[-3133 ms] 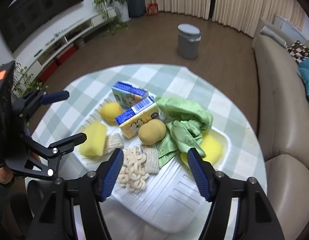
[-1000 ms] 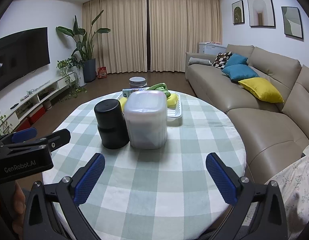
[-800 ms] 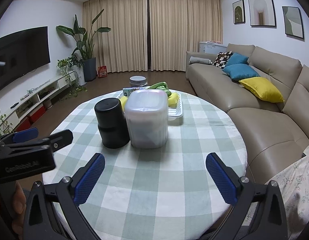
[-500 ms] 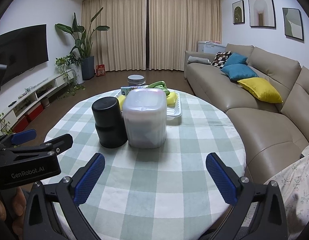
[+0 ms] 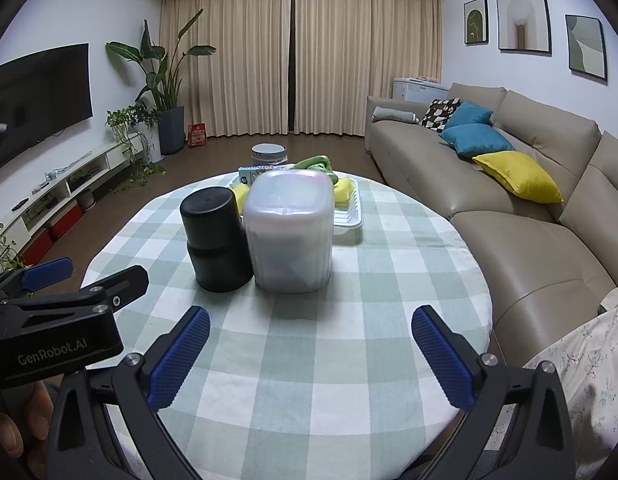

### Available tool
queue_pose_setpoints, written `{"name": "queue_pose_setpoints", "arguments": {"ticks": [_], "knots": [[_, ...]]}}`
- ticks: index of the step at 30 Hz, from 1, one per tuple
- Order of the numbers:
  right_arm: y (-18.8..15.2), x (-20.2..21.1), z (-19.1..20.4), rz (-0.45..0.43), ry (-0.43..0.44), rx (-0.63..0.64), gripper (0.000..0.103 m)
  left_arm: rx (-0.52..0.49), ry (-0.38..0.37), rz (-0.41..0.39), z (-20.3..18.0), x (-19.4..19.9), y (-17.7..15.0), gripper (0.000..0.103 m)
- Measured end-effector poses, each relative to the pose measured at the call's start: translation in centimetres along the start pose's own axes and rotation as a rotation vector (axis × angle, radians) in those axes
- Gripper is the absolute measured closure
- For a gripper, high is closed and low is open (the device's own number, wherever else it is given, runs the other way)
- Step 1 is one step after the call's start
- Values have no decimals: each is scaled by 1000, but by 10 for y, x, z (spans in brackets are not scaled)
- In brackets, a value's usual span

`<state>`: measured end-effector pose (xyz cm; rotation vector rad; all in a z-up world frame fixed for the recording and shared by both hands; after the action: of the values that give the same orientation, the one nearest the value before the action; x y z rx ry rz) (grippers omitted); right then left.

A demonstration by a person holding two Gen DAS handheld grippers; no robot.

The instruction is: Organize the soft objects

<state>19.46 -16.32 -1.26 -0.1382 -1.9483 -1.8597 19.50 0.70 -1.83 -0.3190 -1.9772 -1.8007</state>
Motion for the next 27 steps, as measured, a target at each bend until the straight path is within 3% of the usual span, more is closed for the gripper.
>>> {"name": "queue_pose_setpoints", "arguments": {"ticks": [27], "knots": [[-10,-4,-2,29,-18,-7,0,-7,6,4,5,-3,-4,0]]}}
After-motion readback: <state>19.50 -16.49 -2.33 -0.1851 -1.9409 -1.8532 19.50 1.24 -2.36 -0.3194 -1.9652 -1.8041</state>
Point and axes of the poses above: each gripper's, at about its wrist camera, not at the fingertips, and x roughly against the way its jaws point, z to its left, y to its top, the point moved 5 cm from there along -x, roughly the way its jaws point, and after that the axes turned 15 degrees about -z, right-handed, at the moved point
